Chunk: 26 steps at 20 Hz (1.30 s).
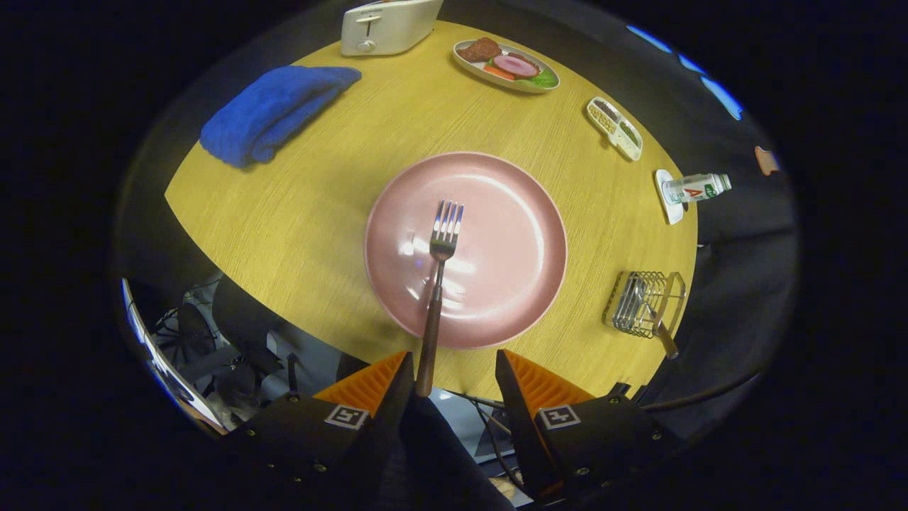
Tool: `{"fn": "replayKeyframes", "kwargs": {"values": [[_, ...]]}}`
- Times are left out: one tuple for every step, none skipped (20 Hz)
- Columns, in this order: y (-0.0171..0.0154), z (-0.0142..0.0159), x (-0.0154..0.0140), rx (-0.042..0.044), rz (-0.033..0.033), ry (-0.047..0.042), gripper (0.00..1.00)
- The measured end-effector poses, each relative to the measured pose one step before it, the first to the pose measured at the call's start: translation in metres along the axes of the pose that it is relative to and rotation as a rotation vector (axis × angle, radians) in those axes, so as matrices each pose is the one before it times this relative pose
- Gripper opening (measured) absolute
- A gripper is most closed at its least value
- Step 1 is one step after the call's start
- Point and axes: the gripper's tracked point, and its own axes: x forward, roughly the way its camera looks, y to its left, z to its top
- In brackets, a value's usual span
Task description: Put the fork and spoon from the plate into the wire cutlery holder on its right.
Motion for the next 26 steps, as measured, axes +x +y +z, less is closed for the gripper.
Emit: {"fn": "replayKeyframes", "kwargs": {"values": [[0.00105, -0.00163, 0.00363, 0.00659, 0.00543, 0.00845, 0.72], [0.00077, -0.00199, 0.0037, 0.0096, 0.00757, 0.0089, 0.72], [0.00148, -0.00249, 0.00456, 0.01223, 0.00888, 0.00899, 0.72], [0.00159, -0.002, 0.00356, 0.01066, 0.00919, 0.00816, 0.72], [0.00065, -0.00234, 0.0028, 0.01225, 0.00715, 0.00779, 0.72], [0.00024, -0.0014, 0.00367, 0.0112, 0.007, 0.00662, 0.72], [0.00055, -0.00169, 0.00431, 0.01363, 0.00972, 0.00733, 0.72], [0.0007, -0.00131, 0.00314, 0.01204, 0.00649, 0.00608, 0.72], [0.00149, -0.0026, 0.00339, 0.00922, 0.00569, 0.0055, 0.72], [0.00108, -0.00117, 0.00291, 0.00914, 0.00531, 0.00381, 0.72], [-0.00004, -0.00095, 0.00406, 0.0107, 0.00394, 0.00442, 0.72], [0.00133, -0.0022, 0.00362, 0.01115, 0.00594, 0.00495, 0.73], [0.00138, -0.00104, 0.0028, 0.00887, 0.0068, 0.00305, 0.72], [0.00106, -0.00075, 0.00312, 0.00684, 0.00578, 0.00204, 0.72], [0.00115, -0.00075, 0.00242, 0.00439, 0.00353, 0.00006, 0.72], [0.0008, 0.0, 0.00187, 0.0039, 0.00428, 0.00145, 0.72], [-0.00029, 0.00092, 0.0013, 0.00135, 0.00054, 0.00176, 0.72], [0.00077, -0.00218, 0.00201, 0.00315, 0.00137, 0.00139, 0.7], [0.0003, -0.00025, 0.00269, 0.00502, 0.00176, 0.00057, 0.7], [0.00219, 0.00032, 0.00041, -0.00106, 0.01387, -0.00498, 0.66], [0.0018, 0.00005, 0.00189, 0.00469, 0.00573, -0.0007, 0.5], [-0.00199, -0.00156, -0.00009, 0.00316, -0.012, 0.00675, 0.39], [0.00043, -0.00084, 0.00228, 0.00015, 0.00065, 0.00236, 0.39], [0.00307, 0.00139, 0.00134, -0.01173, 0.01246, -0.006, 0.27], [-0.00414, -0.0001, -0.00333, 0.00114, -0.01082, 0.00775, 0.15], [-0.00265, -0.00119, -0.0008, -0.00024, -0.01301, 0.00373, 0.16]]}}
